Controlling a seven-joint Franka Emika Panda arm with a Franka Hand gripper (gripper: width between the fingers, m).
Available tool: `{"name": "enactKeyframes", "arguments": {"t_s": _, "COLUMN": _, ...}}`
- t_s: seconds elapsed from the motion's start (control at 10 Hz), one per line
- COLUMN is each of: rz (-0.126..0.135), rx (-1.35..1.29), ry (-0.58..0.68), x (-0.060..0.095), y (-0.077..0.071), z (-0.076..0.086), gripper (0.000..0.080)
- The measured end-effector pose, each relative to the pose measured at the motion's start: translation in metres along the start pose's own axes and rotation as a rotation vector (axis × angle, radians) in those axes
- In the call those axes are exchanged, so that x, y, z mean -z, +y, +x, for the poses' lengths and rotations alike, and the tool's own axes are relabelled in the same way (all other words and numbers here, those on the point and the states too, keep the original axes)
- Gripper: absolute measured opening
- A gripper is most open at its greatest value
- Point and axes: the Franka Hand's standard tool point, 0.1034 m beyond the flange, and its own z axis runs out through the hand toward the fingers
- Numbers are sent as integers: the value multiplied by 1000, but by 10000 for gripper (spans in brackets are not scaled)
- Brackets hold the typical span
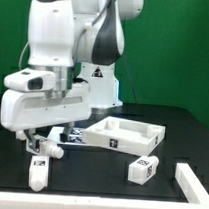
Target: Assemble one leg
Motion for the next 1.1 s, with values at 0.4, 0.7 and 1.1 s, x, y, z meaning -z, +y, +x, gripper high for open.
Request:
{"name": "enactKeyframes", "arguments": {"t_s": 0.4, "rz": 10, "rx": -425, "ry": 10, "x": 27, "y": -26, "z": 92, "gripper": 649}}
{"name": "enactKeyframes", "arguments": {"t_s": 0.7, "rz": 4, "rx": -602, "ry": 45, "x": 18, "y": -61, "z": 145, "gripper": 649}}
{"name": "enactKeyframes", "arguments": {"t_s": 1.1, "rz": 9, "rx": -613, "ry": 43, "x": 19, "y": -56, "z": 140, "gripper": 649}}
